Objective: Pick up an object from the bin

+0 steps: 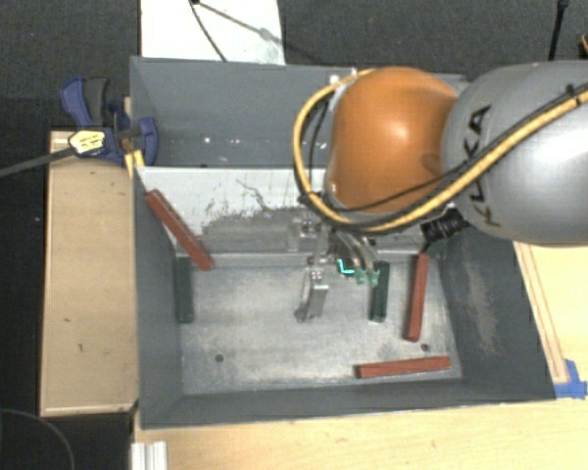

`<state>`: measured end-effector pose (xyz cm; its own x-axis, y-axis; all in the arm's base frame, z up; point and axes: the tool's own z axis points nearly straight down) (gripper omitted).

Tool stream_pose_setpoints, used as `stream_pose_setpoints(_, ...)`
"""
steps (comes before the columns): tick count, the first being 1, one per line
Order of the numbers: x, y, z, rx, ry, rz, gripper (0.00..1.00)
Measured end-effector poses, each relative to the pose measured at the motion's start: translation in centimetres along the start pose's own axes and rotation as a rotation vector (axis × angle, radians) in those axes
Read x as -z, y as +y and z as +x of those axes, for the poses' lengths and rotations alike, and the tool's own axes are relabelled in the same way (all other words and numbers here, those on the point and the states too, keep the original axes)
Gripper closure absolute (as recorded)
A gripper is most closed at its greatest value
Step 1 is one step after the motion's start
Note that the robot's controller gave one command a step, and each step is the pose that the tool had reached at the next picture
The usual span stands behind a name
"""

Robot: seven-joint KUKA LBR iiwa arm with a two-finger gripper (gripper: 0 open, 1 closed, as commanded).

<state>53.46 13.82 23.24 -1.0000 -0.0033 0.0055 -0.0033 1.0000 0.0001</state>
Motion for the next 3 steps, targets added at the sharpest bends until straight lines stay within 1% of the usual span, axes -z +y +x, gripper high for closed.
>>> stream_pose_setpoints(1, -3.5, -8.1, -2.7, 0.029, -0.005, 0.004, 0.0)
stream_pose_setpoints(2, -6.3, -15.3, 1.3, 0.185, -0.003, 0.003, 0.0)
stream_pose_setpoints(3, -15.1, -19.2, -2.4, 0.064, 0.0, 0.0, 0.0)
